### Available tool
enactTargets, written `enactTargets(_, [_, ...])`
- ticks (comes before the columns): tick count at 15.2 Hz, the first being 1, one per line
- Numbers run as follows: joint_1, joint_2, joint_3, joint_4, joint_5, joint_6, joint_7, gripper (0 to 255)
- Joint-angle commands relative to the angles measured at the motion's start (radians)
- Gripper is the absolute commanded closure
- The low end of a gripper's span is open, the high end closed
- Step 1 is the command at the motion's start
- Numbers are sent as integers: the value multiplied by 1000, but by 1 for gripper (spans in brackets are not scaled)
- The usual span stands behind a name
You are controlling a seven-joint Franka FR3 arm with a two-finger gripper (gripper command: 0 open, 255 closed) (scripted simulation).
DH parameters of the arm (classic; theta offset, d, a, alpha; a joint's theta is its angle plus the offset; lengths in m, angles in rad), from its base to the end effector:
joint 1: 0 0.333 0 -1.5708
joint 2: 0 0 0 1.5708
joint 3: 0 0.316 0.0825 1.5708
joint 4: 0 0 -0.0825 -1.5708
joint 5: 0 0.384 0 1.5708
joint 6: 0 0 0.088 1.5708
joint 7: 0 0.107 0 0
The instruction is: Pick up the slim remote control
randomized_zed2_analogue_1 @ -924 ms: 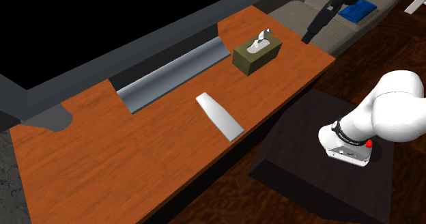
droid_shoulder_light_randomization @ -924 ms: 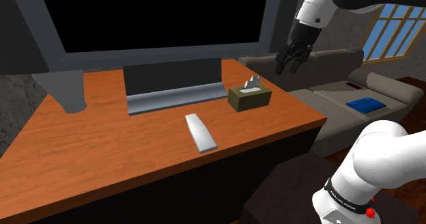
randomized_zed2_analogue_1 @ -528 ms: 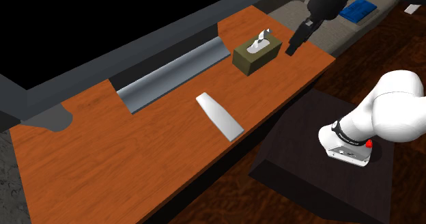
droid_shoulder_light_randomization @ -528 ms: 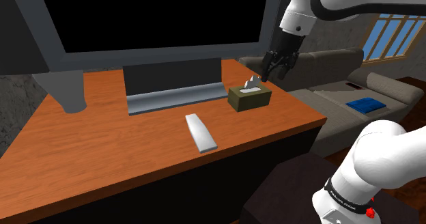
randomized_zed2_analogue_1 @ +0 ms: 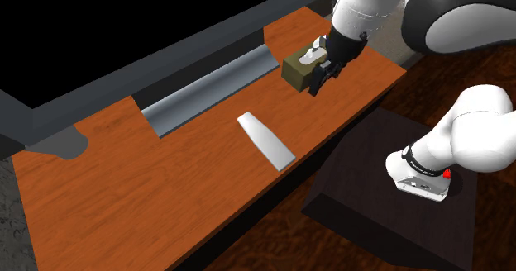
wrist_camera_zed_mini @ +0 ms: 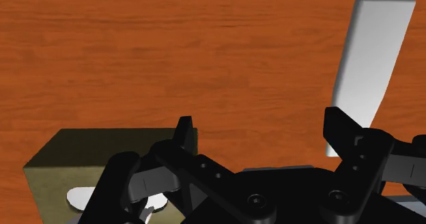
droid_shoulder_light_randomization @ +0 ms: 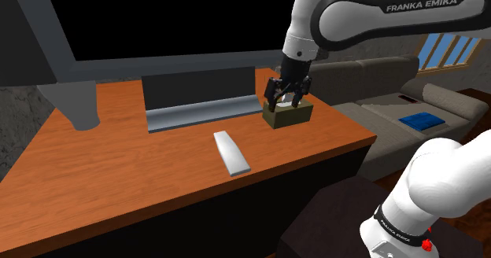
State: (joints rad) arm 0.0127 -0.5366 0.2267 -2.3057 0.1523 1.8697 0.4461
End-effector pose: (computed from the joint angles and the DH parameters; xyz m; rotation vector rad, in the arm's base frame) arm 0.3868 0.1191 0.5479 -3.0513 0.4157 -0.1169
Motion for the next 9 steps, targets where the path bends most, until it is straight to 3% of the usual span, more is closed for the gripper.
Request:
enactTargets(1, [2, 58, 41, 24, 0, 25, 55, 0])
enactTargets(9, [3, 353, 186, 175, -69, 117, 281, 0])
